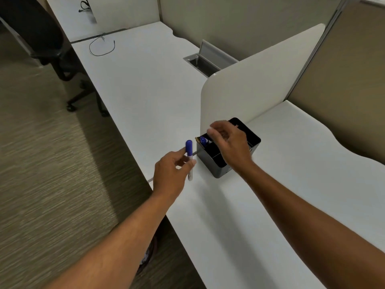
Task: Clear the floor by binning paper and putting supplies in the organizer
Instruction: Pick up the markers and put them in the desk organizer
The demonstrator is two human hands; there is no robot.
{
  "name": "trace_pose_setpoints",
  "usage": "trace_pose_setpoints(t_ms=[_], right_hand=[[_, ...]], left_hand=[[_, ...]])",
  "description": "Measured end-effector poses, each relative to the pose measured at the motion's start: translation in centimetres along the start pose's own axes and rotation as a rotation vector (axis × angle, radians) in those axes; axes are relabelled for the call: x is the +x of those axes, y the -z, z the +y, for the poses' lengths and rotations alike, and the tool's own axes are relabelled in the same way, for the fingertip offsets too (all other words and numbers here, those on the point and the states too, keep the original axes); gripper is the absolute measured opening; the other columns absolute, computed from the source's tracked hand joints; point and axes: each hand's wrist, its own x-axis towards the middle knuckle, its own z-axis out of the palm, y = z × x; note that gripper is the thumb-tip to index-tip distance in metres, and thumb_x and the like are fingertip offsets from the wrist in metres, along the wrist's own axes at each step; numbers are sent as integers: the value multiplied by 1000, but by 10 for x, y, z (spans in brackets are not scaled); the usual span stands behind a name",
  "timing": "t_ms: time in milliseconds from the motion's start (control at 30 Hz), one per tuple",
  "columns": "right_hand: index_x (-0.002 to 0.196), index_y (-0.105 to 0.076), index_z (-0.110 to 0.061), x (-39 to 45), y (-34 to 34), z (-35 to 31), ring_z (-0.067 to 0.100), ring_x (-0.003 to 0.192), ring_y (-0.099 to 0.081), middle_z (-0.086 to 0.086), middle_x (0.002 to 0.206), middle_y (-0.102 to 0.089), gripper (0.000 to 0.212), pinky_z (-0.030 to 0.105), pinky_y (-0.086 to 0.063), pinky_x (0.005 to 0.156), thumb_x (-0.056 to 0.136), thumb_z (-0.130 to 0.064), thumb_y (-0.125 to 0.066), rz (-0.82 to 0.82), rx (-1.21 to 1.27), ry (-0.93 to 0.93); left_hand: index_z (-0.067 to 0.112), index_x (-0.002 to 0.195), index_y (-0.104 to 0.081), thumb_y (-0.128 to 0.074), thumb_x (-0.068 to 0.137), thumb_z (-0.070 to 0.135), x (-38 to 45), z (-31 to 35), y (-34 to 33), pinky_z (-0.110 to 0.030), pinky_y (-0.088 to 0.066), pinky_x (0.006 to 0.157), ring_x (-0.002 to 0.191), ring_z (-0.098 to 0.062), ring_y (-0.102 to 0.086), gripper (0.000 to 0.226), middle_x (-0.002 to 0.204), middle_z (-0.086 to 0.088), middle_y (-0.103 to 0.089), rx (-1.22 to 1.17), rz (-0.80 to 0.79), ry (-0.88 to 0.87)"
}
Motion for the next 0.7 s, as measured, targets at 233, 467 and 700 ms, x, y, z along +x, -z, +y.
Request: trace_pose_setpoints(t_ms=[233,467,700], right_hand=[[129,-70,-24,-30,11,-22,9,97,-76,-2,113,-77,41,32,-64,90,89,-23,-81,-192,53,112],[119,-64,-21,6,23,-17,3,91,-76,-1,106,-77,36,14,-60,78,89,-18,-82,172,76,34],[117,-63,-22,35,1,19,12,92,-75,0,106,-75,28,24,-63,82,94,-11,-75,176,-190,182]], left_hand=[[27,120,-75,-77,91,35,0,9,-28,-11,-44,67,83,-5,-66,30,92,9,-68,139,49,-95],[22,141,-62,-85,83,34,1,6,-37,-34,-60,97,118,-13,-67,63,133,3,-70,121,43,-90],[31,136,-65,-82,86,38,-14,-6,-36,-11,-50,82,108,2,-64,53,129,12,-71,-14,17,-34]])
